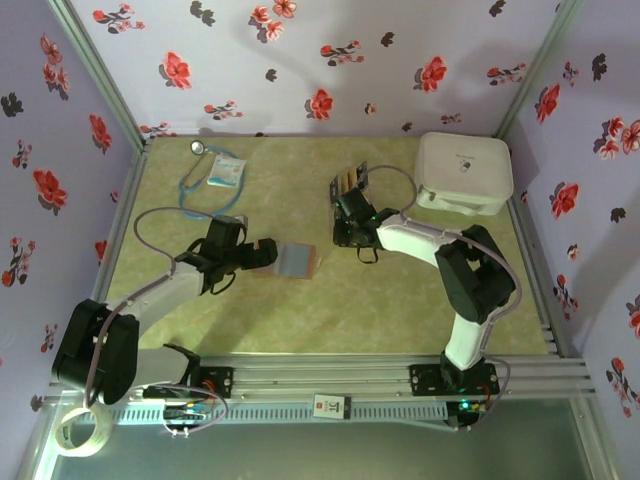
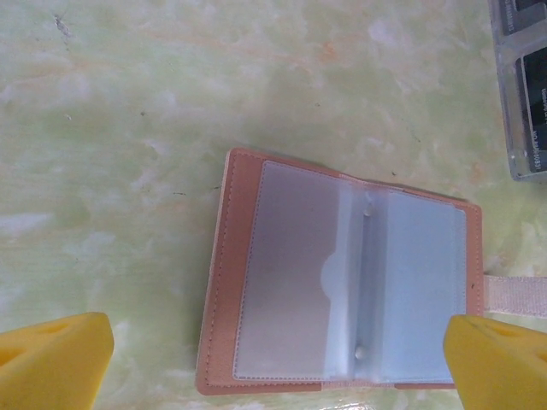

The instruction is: Put the credit cards into the card holder

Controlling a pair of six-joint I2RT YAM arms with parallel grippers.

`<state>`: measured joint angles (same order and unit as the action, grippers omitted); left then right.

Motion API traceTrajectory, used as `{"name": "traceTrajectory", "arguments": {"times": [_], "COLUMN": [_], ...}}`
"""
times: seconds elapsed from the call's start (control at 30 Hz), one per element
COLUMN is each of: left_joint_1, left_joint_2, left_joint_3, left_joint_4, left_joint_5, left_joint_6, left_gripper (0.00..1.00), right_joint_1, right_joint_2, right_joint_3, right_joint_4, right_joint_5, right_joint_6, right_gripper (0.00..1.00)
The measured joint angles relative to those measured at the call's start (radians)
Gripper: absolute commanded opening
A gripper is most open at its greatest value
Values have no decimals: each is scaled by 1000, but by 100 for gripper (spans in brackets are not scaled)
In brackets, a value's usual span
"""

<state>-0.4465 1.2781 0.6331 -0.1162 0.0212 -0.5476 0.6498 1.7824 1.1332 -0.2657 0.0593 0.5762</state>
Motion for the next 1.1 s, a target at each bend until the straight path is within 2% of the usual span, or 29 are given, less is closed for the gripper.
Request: {"name": "traceTrajectory", "arguments": {"times": [0.17, 0.37, 0.53, 0.63, 0.9, 0.93, 1.1], "left_joint_1": [0, 0, 0, 0, 0, 0, 0], "left_joint_2": [0, 0, 0, 0, 0, 0, 0], "left_joint_3": [0, 0, 0, 0, 0, 0, 0], "left_joint_4": [3, 3, 3, 3, 2, 2, 2], "left_joint_5": [9, 10, 13, 17, 18, 20, 33], "left_joint_6": [0, 0, 0, 0, 0, 0, 0], "left_gripper": [100, 100, 100, 100, 100, 100, 100], "right_joint_1": [49, 129, 142, 142, 142, 142, 140], "right_joint_2": [-115, -97, -34, -8, 6, 6, -8], "right_joint_3": [-56, -58, -58, -58, -63, -68, -102], "right_joint_4": [9, 38, 48, 59, 69, 71, 67], "right_joint_5": [-34, -60, -63, -61, -61, -61, -66], "right_joint_6": [29, 63, 83, 86, 55, 51, 17], "right_gripper": [55, 56, 52, 46, 3, 0, 0]}}
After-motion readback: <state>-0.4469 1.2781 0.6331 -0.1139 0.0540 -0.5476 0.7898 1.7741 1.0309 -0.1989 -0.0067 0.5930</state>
